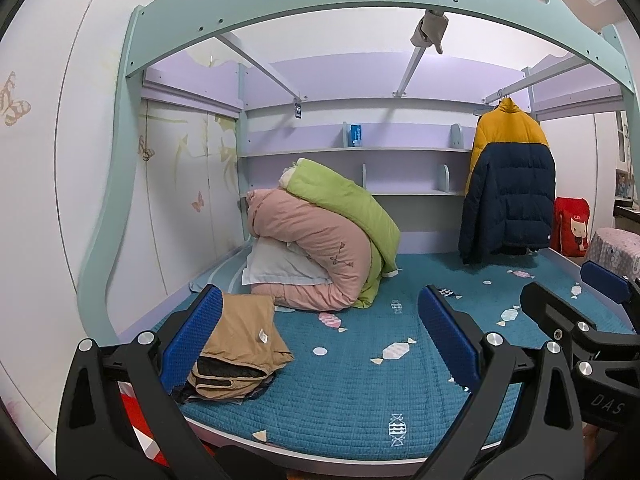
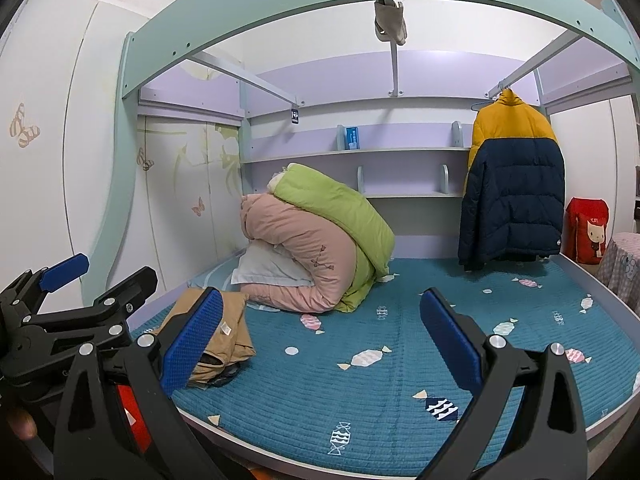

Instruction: Fold large clothes

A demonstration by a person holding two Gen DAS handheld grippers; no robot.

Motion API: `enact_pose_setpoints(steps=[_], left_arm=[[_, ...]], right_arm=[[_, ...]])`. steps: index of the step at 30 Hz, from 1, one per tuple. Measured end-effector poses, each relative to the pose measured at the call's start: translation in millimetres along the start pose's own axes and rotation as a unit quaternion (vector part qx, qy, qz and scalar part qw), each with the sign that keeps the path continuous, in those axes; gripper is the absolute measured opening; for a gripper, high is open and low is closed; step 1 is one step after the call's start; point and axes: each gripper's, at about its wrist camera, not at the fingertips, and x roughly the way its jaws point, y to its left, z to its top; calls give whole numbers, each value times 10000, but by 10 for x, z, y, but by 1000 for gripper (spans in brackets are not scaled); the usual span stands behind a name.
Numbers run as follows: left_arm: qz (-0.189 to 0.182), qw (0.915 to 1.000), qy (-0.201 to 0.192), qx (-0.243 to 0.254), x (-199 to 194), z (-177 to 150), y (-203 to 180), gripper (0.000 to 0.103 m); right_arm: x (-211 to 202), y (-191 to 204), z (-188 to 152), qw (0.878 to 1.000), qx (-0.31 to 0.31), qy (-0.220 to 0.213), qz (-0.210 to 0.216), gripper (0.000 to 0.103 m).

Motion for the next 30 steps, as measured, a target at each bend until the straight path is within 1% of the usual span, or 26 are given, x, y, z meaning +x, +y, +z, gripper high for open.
enact_pose_setpoints(steps=[22, 30], left_arm=[[44, 10000, -31, -16, -45, 14, -42, 98], [70, 9999, -19, -121, -79, 39, -76, 98]], right_arm=[[-7, 25, -6, 10000, 18, 2, -18, 95], [-19, 96, -36, 10000, -43, 14, -66, 95]])
